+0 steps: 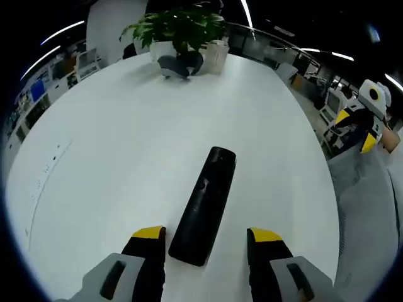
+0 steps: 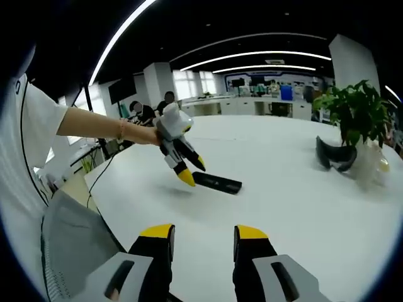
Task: Press the specified remote control buttons in sequence, fully releasing each button before pressing the next.
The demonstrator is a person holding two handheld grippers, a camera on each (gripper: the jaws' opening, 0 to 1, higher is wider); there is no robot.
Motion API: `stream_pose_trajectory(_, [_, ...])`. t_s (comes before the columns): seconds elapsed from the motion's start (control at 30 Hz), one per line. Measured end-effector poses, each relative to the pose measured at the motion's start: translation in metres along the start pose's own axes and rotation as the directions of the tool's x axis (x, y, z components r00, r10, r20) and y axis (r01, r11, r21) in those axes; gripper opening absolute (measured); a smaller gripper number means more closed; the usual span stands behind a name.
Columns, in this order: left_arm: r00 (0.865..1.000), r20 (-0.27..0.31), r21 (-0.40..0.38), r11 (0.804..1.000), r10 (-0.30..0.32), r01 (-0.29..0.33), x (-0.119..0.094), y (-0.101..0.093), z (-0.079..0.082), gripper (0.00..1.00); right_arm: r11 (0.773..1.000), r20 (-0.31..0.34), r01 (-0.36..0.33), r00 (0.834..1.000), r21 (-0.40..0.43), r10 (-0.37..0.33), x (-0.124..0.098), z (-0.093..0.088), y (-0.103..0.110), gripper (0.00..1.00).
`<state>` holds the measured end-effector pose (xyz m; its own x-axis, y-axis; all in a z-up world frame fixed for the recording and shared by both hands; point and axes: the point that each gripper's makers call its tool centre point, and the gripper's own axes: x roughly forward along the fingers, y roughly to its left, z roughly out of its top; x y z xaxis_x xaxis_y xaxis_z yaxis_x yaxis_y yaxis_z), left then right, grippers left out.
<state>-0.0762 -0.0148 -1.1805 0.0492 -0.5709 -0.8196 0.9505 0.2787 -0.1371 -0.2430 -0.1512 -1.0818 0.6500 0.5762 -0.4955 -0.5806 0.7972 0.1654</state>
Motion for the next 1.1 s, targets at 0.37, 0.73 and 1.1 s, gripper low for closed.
stream_pose_trajectory(0.37, [0.996,-0.060,0.222,0.974,0.070,-0.055,0.008,0.002,-0.007,0.28,0.997,0.024,0.059,0.998,0.041,-0.060,-0.009,0.000,-0.016,0.29])
stream_pose_trajectory(0.73, [0.992,-0.097,0.288,0.956,0.078,-0.047,0.007,-0.007,-0.010,0.24,0.997,-0.042,0.079,0.996,0.021,-0.078,-0.008,-0.016,-0.021,0.22])
stream_pose_trajectory(1.1, [0.990,-0.132,0.289,0.957,0.040,0.000,0.005,-0.033,-0.021,0.23,0.998,-0.071,0.068,0.995,-0.015,-0.069,-0.004,-0.017,-0.019,0.22])
